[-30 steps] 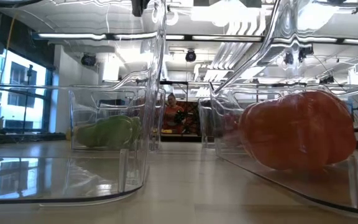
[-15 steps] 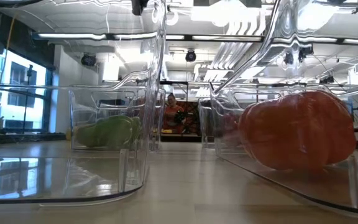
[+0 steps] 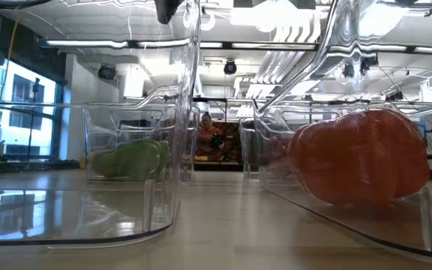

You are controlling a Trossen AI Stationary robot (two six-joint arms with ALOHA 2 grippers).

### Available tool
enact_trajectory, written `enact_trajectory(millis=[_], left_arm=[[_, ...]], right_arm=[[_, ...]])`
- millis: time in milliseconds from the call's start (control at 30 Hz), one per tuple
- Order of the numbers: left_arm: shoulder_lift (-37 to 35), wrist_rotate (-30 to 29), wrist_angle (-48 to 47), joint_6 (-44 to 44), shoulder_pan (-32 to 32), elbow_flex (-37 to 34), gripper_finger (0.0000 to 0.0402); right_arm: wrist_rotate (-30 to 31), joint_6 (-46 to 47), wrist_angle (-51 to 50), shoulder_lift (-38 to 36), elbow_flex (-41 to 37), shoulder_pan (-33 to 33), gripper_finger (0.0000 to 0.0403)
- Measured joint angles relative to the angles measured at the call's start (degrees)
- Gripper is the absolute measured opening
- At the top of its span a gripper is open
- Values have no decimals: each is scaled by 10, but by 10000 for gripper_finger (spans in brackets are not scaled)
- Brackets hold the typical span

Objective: Sort produce into baskets
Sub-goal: Put the bottom right yellow lemon into the bottom left transparent bin

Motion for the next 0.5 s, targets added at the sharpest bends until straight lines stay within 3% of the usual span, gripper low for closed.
enact_trajectory(millis=[167, 500], left_arm=[[0, 7, -21, 1, -9, 0, 400], [0, -2, -44, 1, -22, 0, 400]], right_arm=[[-17, -12, 11, 0, 0, 10, 4], [-33, -12, 24, 10, 0, 6, 3]])
